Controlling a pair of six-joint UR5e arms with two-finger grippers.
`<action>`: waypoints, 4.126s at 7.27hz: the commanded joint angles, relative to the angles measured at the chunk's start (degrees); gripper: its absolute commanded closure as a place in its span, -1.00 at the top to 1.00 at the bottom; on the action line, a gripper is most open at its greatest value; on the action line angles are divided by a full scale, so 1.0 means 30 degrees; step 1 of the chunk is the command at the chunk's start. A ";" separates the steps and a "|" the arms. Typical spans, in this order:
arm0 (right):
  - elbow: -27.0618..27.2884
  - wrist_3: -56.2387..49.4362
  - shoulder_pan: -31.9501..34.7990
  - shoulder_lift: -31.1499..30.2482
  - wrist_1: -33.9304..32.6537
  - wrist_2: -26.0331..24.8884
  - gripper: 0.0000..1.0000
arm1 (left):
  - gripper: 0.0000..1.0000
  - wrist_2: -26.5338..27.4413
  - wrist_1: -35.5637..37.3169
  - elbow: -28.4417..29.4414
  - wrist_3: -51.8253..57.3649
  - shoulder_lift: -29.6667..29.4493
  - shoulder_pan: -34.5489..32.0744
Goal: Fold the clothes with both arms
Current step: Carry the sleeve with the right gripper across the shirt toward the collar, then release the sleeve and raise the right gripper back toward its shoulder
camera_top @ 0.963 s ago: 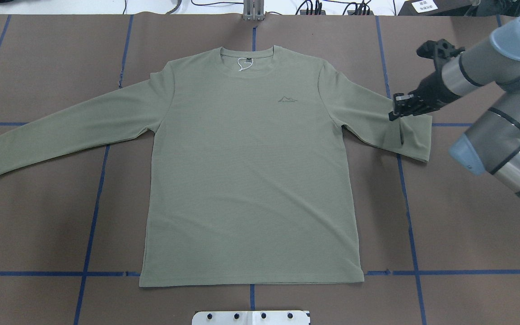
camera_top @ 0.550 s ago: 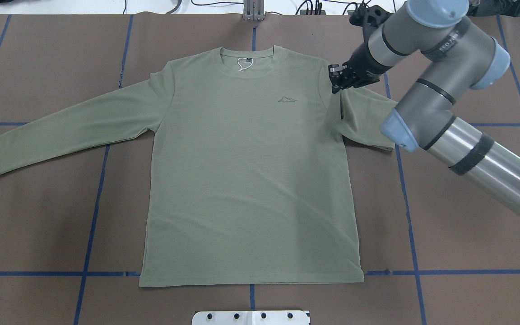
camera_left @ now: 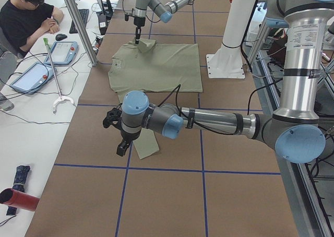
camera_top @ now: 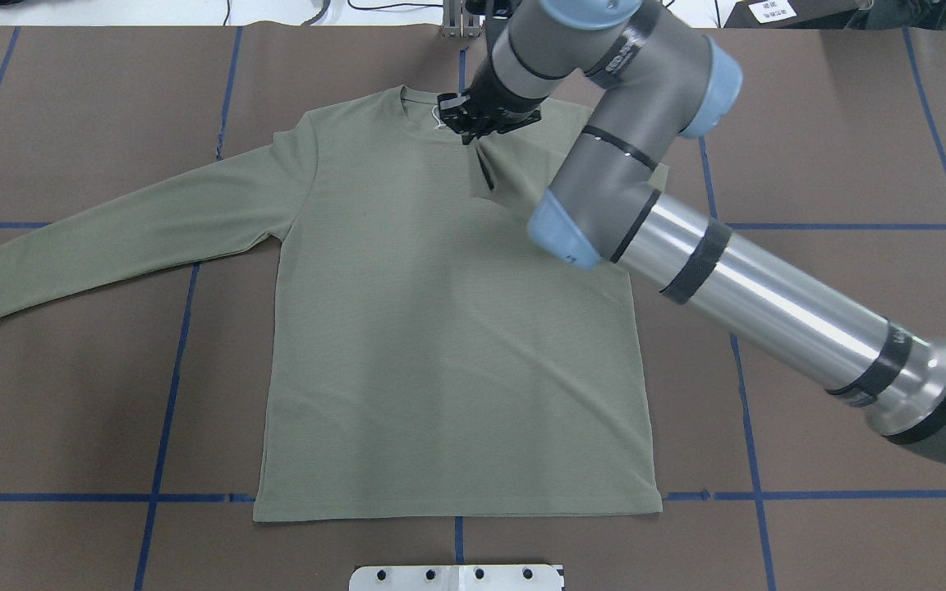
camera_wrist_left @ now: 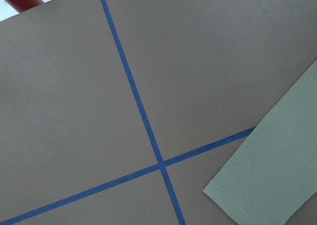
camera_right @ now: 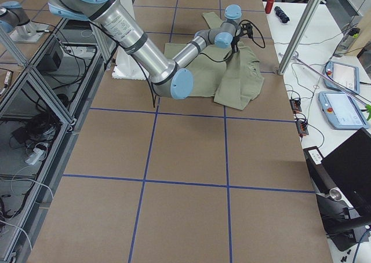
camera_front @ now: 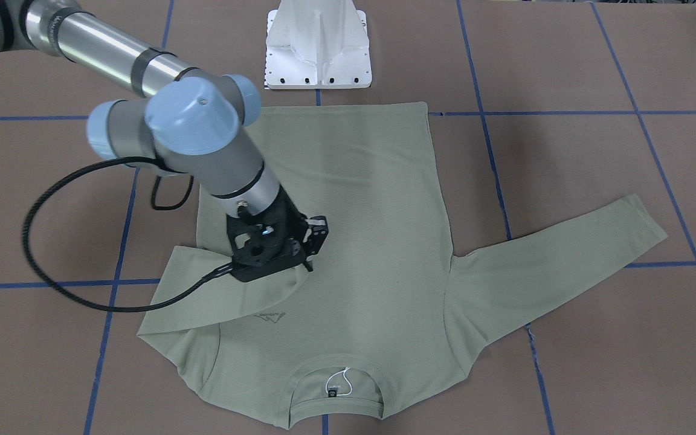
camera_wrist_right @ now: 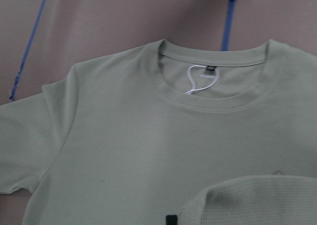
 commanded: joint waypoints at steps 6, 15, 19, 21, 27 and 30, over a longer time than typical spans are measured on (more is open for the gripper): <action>-0.5282 -0.0074 -0.3672 0.3775 0.1723 -0.3358 -1.00 | 1.00 -0.0029 0.0001 0.0047 -0.0016 0.0013 0.0000; -0.9773 0.0071 -0.4289 0.6706 0.4076 -0.6522 0.99 | 1.00 -0.0996 0.0001 0.0164 -0.0016 0.0013 0.0000; -0.8960 0.1996 -0.4144 0.6272 0.3437 -0.5538 0.99 | 1.00 -0.0851 -0.0753 0.0309 -0.3011 -0.0074 0.0117; -0.3185 0.2357 -0.3414 0.4288 -0.4552 -0.3255 0.99 | 1.00 0.0198 -0.3734 0.0427 -0.7961 0.0535 0.2213; 0.6448 0.0759 0.0918 -0.2977 -1.0308 0.1403 1.00 | 0.99 0.2657 -1.3222 0.3700 -1.9151 0.1742 0.6668; 0.6838 -0.3836 0.2125 -0.3517 -1.3898 0.2470 1.00 | 0.98 0.6267 -1.3475 0.4640 -2.1141 0.1567 0.9492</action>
